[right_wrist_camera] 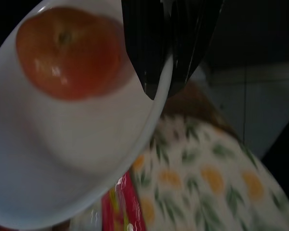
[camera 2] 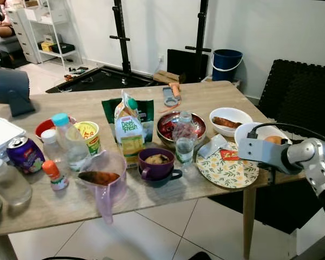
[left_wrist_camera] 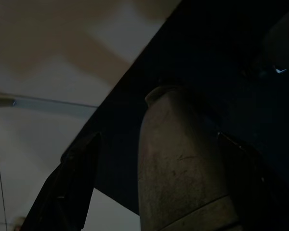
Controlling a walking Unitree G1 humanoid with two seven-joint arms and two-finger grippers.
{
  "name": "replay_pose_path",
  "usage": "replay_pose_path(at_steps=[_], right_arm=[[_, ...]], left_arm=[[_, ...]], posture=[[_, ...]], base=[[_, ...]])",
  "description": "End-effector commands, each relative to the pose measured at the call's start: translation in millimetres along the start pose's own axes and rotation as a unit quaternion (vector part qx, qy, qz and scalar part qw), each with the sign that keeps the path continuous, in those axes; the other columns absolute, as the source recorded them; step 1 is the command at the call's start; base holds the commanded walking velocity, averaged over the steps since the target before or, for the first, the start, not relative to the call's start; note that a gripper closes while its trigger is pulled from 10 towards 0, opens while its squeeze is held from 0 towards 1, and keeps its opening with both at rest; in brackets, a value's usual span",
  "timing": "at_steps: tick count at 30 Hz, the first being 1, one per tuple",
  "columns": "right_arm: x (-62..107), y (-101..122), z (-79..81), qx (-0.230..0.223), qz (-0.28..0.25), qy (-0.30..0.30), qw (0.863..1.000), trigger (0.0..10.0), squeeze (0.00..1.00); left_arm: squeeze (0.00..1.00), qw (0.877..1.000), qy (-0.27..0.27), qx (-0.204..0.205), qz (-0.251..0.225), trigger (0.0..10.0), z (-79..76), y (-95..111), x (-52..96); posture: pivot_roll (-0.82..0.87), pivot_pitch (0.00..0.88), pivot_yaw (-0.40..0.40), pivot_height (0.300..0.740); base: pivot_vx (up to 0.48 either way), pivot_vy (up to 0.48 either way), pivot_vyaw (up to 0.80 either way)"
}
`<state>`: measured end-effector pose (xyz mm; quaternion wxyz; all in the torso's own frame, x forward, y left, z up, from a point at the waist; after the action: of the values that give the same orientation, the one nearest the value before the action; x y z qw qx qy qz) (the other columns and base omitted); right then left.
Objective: Restocking fridge
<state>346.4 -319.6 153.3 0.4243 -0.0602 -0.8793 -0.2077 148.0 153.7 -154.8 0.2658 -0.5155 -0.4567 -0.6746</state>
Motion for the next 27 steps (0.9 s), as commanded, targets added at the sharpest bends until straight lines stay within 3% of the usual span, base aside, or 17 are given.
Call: replay_pose_path(at_steps=[1, 7, 10, 14, 18, 22, 24, 27], right_arm=[[8.8, -19.7, -7.7, -0.021, 0.026, -0.027, 0.999, 0.0, 0.00], [22.8, -83.5, 0.8, -0.075, 0.117, -0.055, 0.989, 0.0, 0.00], [24.1, -90.5, 3.3, -0.085, 0.123, -0.056, 0.987, 0.0, 0.00], [31.4, -122.9, 16.2, -0.128, 0.162, -0.066, 0.976, 0.0, 0.00], [33.0, -144.4, 33.4, -0.155, 0.190, -0.056, 0.968, 0.0, 0.00], [27.0, -168.1, 66.9, -0.187, 0.218, -0.032, 0.957, 0.0, 0.00], [27.0, -168.1, 66.9, -0.187, 0.218, -0.032, 0.957, 0.0, 0.00], [18.2, -189.4, 98.0, -0.227, 0.247, -0.038, 0.941, 0.0, 0.00]], left_arm=[[0.00, 1.000, -0.003, -0.007, 0.005, 10.0, -1.3, -2.5, 0.0], [0.00, 1.000, -0.003, -0.010, 0.008, 10.0, -0.6, -4.8, 0.3], [0.00, 1.000, -0.003, -0.011, 0.008, 10.0, -0.4, -4.6, 0.4], [0.00, 1.000, -0.002, -0.016, 0.006, 10.0, 2.1, -2.2, 0.5], [0.00, 1.000, -0.003, -0.019, 0.006, 10.0, 2.4, -1.0, 0.4], [0.00, 1.000, -0.005, -0.023, 0.005, 10.0, 1.5, 0.1, 0.3], [0.00, 1.000, -0.005, -0.023, 0.005, 10.0, 1.5, 0.1, 0.3], [0.00, 1.000, -0.008, -0.028, 0.006, 10.0, -0.6, 0.1, 0.0]], posture=[[-0.14, 0.000, 0.013, 0.740], [-0.15, 0.000, 0.022, 0.740], [-0.15, 0.000, 0.022, 0.740], [-0.16, 0.000, 0.039, 0.740], [-0.16, 0.000, 0.039, 0.740], [-0.16, 0.000, 0.039, 0.740], [-0.16, 0.000, 0.039, 0.740], [-0.19, 0.000, 0.054, 0.740]], base=[[0.000, 0.000, 0.00], [0.000, 0.000, 0.00], [0.000, 0.000, 0.00], [0.000, 0.000, 0.00], [0.000, 0.000, 0.00], [0.000, 0.000, 0.00], [0.000, 0.000, 0.00], [0.000, 0.000, 0.00]])
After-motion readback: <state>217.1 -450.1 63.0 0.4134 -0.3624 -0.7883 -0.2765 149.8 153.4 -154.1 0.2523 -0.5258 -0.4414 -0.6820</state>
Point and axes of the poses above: a point about 5 cm out from each wrist's last joint towards the gripper, its own x axis pointing back from the gripper into the wrist, its own y axis along the axis of the wrist's last joint, z = x × y, the point moved 5 cm from there along -x, pointing out of the wrist towards the gripper, and after that the axes turned 7 degrees about -x, right-handed, at the moved point
